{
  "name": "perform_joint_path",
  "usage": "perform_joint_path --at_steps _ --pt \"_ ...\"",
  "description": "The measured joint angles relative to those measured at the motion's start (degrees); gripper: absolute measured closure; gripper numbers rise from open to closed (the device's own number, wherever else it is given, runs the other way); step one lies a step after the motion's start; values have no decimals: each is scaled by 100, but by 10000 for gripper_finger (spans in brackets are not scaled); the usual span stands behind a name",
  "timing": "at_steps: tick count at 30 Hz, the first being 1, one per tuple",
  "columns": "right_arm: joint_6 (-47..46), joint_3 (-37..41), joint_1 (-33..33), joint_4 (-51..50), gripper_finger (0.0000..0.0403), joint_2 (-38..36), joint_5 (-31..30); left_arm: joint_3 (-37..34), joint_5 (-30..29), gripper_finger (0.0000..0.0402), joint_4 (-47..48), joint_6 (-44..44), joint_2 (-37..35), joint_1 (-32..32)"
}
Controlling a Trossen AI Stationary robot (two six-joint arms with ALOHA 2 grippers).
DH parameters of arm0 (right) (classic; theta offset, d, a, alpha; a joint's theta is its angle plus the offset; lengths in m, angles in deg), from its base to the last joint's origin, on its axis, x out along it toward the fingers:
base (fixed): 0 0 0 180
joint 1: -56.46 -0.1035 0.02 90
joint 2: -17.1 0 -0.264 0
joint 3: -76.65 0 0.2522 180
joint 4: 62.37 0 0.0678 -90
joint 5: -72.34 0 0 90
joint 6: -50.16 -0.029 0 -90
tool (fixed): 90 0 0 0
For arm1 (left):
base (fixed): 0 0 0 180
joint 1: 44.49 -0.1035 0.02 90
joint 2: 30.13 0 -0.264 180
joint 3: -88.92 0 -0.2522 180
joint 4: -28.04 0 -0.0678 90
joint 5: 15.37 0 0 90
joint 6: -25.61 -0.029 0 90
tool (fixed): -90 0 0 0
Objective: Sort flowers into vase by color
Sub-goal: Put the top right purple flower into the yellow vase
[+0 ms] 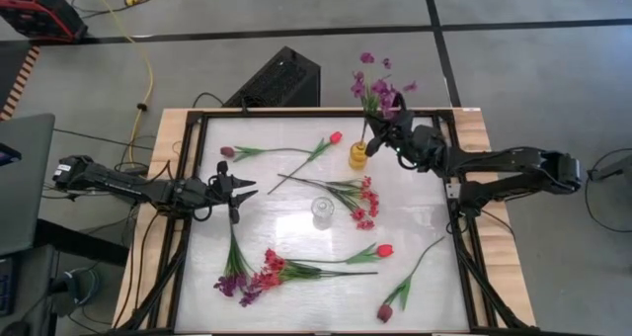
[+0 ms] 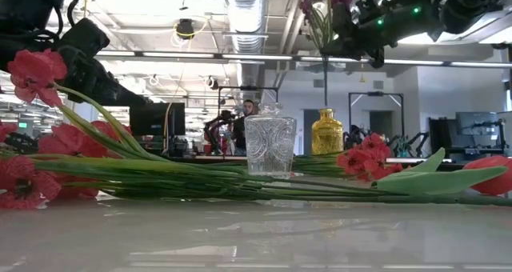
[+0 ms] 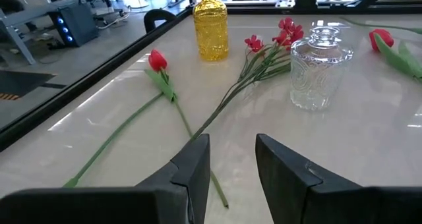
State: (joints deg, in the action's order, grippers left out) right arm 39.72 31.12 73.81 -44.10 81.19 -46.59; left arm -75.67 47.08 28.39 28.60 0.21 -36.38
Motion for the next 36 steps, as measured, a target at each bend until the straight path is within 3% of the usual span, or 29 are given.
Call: perform_joint_path --at_steps 6,12,23,29,36 --pt "22 210 -135 39 368 0 -531 0 -9 290 0 -16 -1 0" --pt "30 376 -254 57 358 0 -545 0 -11 290 0 -16 0 1" --pt "40 381 -454 -284 299 -2 -378 0 -10 290 -8 53 0 0" --pt "-183 -135 -448 -1807 231 -2 -373 -2 4 290 -9 132 0 -1" --pt "-972 -1445 -448 -5232 156 -2 488 -2 9 290 -4 135 0 -1"
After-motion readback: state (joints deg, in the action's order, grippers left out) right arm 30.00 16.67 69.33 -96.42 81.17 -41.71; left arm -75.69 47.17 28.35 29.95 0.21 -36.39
